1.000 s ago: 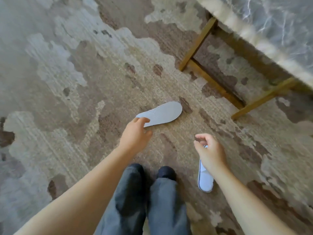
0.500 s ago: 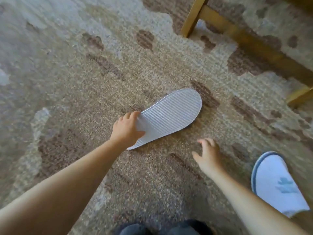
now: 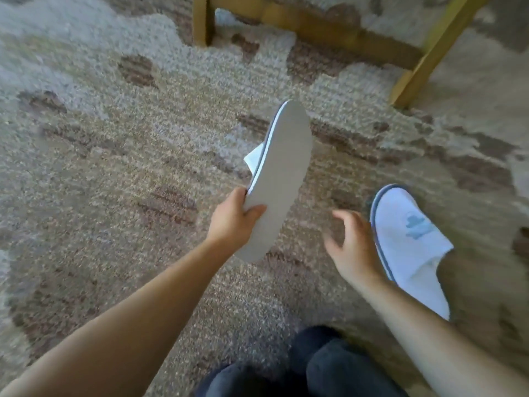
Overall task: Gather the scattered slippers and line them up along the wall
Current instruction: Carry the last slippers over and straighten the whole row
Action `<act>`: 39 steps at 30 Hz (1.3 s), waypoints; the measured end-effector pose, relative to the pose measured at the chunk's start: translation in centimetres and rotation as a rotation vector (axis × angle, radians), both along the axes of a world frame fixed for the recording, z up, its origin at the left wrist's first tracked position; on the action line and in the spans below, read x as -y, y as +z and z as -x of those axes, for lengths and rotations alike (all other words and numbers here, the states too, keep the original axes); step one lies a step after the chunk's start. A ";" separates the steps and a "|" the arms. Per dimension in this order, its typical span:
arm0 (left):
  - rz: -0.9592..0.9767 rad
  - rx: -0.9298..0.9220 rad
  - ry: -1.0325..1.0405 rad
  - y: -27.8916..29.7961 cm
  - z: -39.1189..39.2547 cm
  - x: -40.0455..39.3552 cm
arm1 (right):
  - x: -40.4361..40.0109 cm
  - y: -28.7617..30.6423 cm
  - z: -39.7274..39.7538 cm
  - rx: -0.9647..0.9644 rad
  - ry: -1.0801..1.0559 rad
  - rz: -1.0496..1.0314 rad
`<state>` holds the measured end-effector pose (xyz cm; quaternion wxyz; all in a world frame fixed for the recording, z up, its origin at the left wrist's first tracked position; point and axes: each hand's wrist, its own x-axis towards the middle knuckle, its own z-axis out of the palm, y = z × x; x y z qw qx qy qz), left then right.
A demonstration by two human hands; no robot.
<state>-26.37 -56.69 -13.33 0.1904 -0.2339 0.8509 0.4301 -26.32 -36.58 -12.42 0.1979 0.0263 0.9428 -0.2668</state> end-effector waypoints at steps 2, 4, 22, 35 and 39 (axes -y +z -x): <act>-0.056 -0.032 -0.001 -0.1 1.2 -3.1 | -3.8 1.0 -0.4 -0.053 -0.161 -0.060; -0.077 -0.051 -0.010 -0.4 1.7 -6.2 | -7.7 1.5 -1.2 -0.075 -0.304 -0.126; 0.073 -0.027 -0.228 -0.9 2.5 -12.4 | -18.0 -2.7 -5.1 0.411 -0.571 -0.221; 0.117 0.005 -0.401 22.8 -0.4 -15.3 | -17.0 20.4 -8.3 -0.036 -0.837 0.122; 0.072 0.003 -0.490 35.3 -2.0 -18.3 | -17.8 33.0 -11.2 -0.025 -0.979 0.241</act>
